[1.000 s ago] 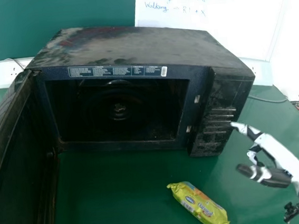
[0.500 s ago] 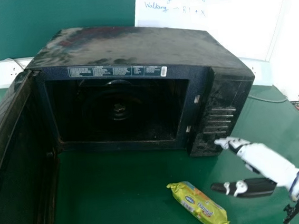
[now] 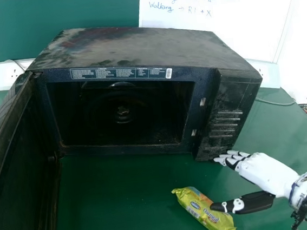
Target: Put biscuit inside oven
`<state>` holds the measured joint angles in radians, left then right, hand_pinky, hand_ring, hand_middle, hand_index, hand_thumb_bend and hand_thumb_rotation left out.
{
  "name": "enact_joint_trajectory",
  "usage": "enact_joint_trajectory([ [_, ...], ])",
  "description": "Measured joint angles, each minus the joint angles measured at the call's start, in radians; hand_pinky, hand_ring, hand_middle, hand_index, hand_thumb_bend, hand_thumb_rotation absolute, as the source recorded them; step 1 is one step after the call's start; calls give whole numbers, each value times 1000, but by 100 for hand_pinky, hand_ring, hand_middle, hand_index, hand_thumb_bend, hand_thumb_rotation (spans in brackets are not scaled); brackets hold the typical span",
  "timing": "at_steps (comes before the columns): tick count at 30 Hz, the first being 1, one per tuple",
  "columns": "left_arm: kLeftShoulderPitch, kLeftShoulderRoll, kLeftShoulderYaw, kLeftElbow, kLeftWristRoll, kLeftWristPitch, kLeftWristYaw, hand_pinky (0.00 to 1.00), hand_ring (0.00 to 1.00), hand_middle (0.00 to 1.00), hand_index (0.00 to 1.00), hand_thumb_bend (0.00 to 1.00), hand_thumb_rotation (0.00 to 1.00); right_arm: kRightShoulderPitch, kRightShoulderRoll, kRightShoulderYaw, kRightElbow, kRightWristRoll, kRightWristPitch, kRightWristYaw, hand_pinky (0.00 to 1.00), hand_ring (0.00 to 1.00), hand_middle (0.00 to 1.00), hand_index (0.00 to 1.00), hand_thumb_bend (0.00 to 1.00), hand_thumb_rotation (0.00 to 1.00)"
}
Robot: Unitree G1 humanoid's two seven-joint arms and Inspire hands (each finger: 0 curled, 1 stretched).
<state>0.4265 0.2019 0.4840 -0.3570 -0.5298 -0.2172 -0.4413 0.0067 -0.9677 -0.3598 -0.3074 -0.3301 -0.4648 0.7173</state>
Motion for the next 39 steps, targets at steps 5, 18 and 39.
enact_joint_trajectory([
  [5,0,0,-3,-6,0,0,1,69,86,94,94,100,100,1,-21,17,-24,-64,-30,-14,0,100,100,100,99,91],
  [18,9,0,-7,-27,3,3,3,65,86,95,94,100,100,12,-28,60,-238,-230,172,63,0,100,100,100,98,90],
  [39,11,1,-7,-39,-2,24,13,45,73,82,86,100,100,33,97,166,-348,-417,378,58,0,100,100,100,97,91],
])
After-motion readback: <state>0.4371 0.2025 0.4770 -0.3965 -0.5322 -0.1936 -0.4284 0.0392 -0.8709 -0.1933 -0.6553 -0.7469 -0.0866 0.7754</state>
